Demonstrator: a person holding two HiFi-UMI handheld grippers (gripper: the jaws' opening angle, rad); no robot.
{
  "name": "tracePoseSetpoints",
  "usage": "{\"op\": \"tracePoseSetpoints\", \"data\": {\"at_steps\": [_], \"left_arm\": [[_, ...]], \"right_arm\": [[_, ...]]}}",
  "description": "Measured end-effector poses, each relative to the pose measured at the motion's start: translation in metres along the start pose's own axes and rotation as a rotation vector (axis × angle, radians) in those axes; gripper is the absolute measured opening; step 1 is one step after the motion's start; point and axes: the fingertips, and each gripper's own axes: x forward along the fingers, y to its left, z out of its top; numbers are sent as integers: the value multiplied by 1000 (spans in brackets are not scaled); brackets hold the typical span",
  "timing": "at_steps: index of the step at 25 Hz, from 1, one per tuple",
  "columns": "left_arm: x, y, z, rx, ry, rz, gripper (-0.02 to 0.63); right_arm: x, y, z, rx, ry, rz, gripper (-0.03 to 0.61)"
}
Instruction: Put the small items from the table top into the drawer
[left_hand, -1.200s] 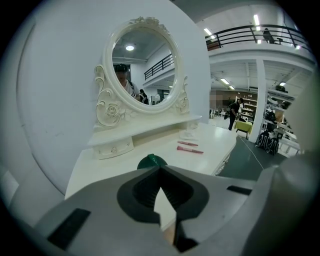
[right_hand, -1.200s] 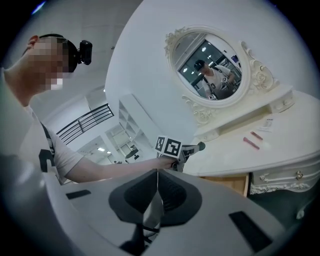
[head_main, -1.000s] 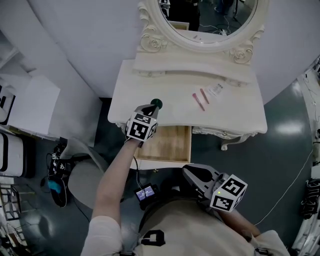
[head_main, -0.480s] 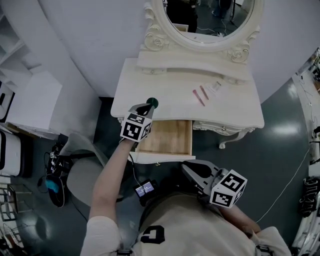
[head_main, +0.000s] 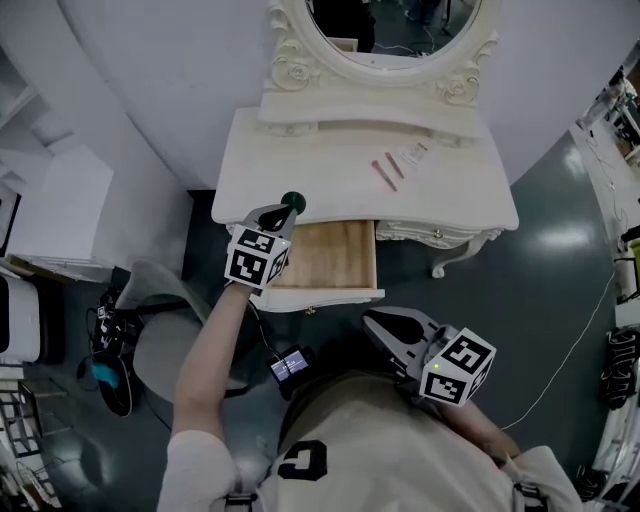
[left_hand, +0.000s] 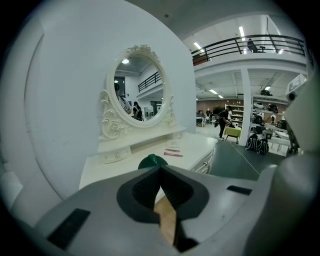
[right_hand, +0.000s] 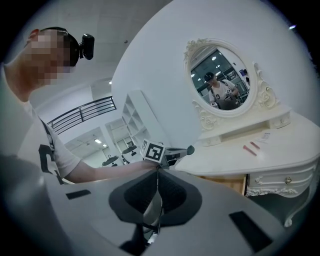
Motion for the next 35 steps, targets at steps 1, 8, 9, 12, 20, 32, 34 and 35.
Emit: {"op": "tracePoseSetpoints", "data": {"at_steps": [1,8,9,12,20,32,34,35], "left_arm": [[-3,-1,2,-5,-4,1,55],[-20,-17,-1,-75,-17,10,55],[-22,-18,-1,-78,-15,12,55],[-30,-27,2,-81,-18,24,55],[-46,-61,9,-57,-15,60,55],[-58,-106,3,-150,-17,171,55],[-64,-108,4,-146,-11,196,55],[-67,-110,5,-147,-10,210,55]], "right_arm": [[-2,0,3,-5,-6,1,28],[-23,-17,9,1,-27,3,28],[-25,-20,12,4,-30,6,28],[-32,-24,12,5,-27,26,28],[-55,-37,13,-12,-26,71,28],[-92,-65,25,-6,-74,128,28],[-92,-66,25,-1,-77,146,28],[-92,-66,25,1,-76,159,28]]}}
